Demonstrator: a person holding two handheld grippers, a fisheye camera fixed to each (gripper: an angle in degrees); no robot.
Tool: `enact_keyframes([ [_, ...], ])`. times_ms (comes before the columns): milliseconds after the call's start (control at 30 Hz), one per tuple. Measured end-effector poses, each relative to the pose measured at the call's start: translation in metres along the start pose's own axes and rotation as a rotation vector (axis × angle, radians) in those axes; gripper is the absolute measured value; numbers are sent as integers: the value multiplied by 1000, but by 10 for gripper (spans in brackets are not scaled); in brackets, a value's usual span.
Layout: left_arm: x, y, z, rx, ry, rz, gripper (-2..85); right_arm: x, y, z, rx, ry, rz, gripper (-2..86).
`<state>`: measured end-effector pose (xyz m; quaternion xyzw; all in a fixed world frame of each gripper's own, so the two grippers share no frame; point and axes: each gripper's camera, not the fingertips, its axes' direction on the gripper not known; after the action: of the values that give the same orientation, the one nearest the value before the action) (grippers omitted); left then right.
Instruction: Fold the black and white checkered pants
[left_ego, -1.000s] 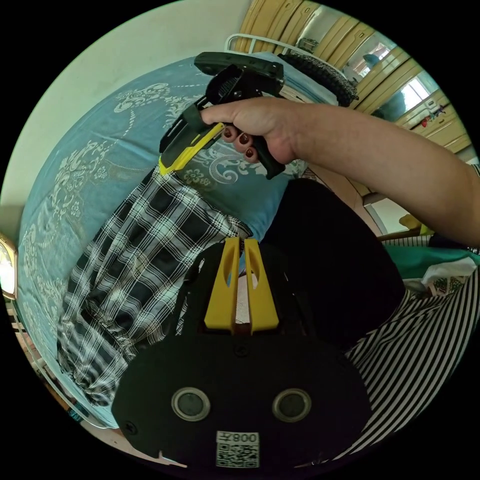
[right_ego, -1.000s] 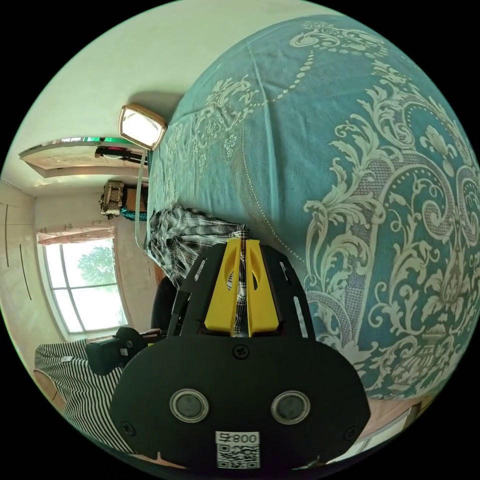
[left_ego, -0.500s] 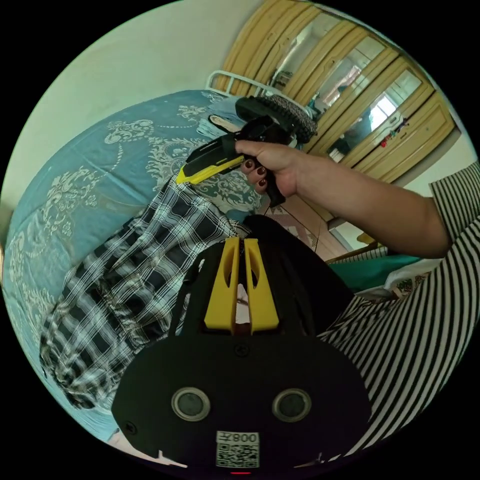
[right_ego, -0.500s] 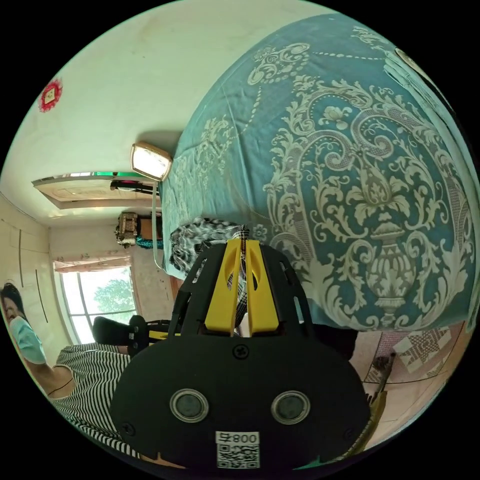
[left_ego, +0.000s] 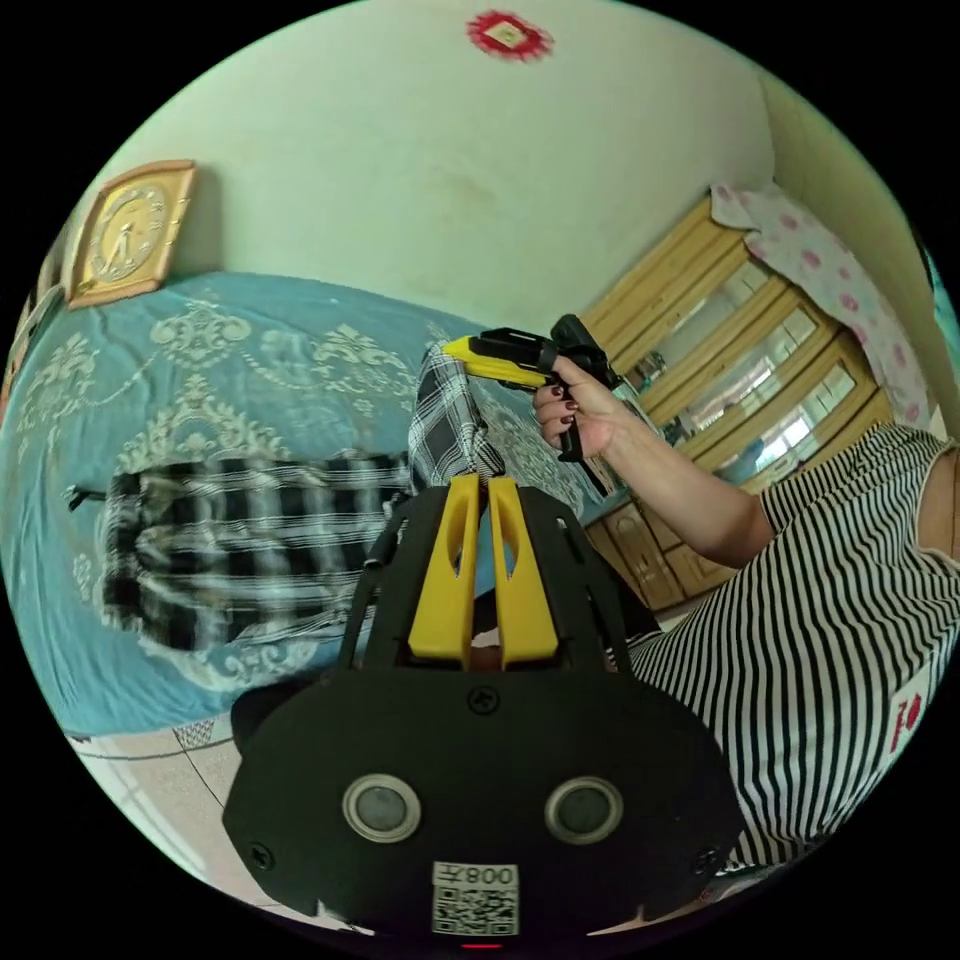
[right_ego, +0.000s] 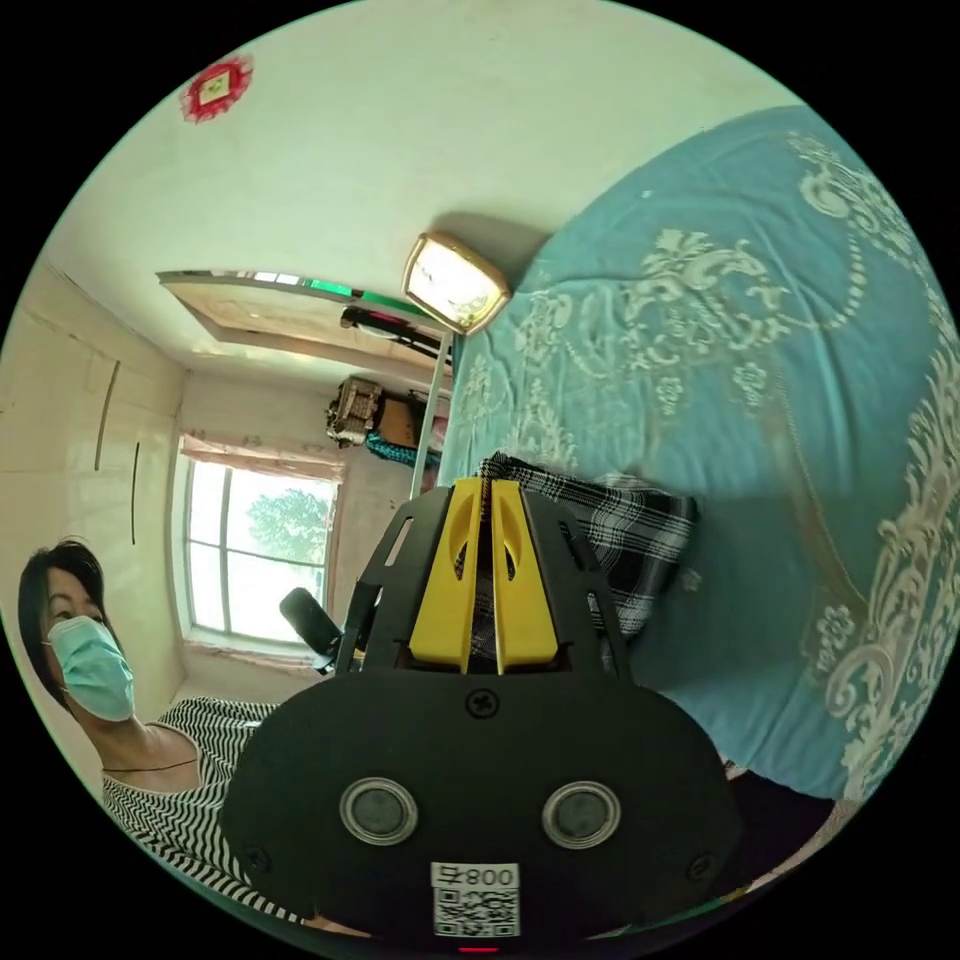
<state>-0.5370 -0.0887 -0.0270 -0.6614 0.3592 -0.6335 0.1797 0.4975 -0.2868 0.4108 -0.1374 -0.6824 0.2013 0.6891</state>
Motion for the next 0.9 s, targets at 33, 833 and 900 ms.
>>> enact_keyframes([
  [33, -11, -9, -24, 26, -19, -36, 18, -3, -11, 21, -21, -3, -15, 11],
  [833, -127, -140, -265, 150, -17, -579, 18, 101, -181, 382, -470, 207, -21, 18],
  [900, -125, -149, -274, 155, -22, -588, 19, 112, -191, 394, -481, 212, -18, 19],
])
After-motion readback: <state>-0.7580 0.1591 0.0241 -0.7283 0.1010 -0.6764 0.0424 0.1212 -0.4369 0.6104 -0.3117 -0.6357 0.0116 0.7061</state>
